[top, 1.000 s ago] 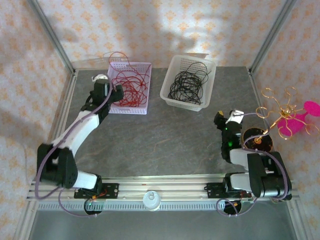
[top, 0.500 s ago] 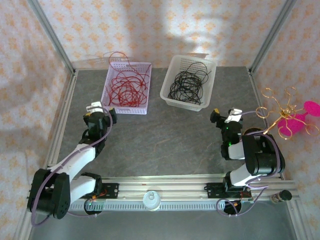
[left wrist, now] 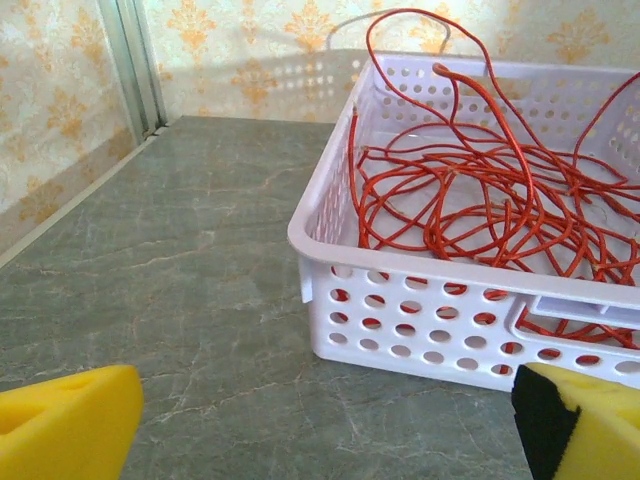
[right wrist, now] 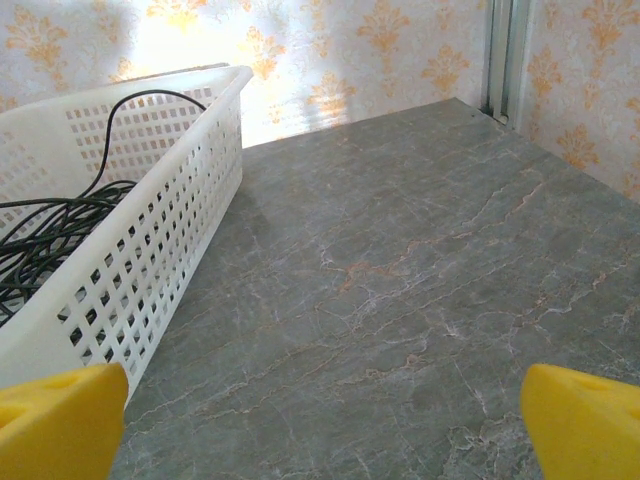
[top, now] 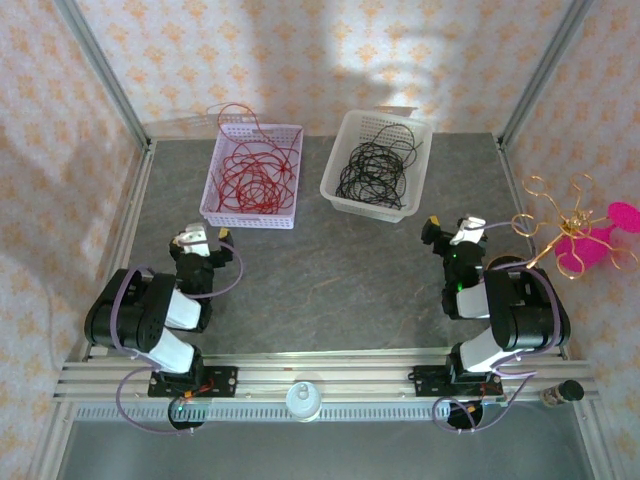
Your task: Untangle the cables
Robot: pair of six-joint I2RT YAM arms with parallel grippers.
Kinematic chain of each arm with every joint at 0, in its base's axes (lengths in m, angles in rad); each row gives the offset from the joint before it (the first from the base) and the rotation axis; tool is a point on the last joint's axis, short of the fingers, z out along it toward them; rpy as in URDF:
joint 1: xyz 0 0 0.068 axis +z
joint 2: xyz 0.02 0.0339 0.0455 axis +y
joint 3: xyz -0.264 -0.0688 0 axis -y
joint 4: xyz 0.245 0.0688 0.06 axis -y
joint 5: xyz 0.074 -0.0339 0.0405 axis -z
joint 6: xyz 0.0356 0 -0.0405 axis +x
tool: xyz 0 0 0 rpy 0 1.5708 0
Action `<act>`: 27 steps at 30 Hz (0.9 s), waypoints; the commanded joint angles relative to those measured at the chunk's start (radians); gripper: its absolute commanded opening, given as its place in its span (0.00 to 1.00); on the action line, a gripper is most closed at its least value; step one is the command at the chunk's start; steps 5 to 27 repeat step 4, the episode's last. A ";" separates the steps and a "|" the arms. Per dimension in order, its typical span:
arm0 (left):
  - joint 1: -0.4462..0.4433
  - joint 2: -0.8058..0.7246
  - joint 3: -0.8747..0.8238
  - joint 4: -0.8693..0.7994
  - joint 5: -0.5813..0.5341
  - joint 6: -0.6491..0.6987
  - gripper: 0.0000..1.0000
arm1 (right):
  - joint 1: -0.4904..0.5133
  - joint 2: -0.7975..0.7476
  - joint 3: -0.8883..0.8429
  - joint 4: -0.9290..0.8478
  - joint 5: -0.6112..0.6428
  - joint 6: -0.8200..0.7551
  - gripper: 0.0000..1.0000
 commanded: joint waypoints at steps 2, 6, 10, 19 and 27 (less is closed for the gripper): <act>0.018 0.017 0.018 0.167 0.007 -0.004 0.98 | 0.007 0.003 0.019 0.019 0.025 -0.004 1.00; 0.025 -0.009 0.052 0.068 -0.016 -0.028 0.99 | 0.006 0.002 0.016 0.022 0.025 -0.004 1.00; 0.025 -0.009 0.052 0.068 -0.016 -0.028 0.99 | 0.006 0.002 0.016 0.022 0.025 -0.004 1.00; 0.025 -0.009 0.052 0.068 -0.016 -0.028 0.99 | 0.006 0.002 0.016 0.022 0.025 -0.004 1.00; 0.025 -0.009 0.052 0.068 -0.016 -0.028 0.99 | 0.006 0.002 0.016 0.022 0.025 -0.004 1.00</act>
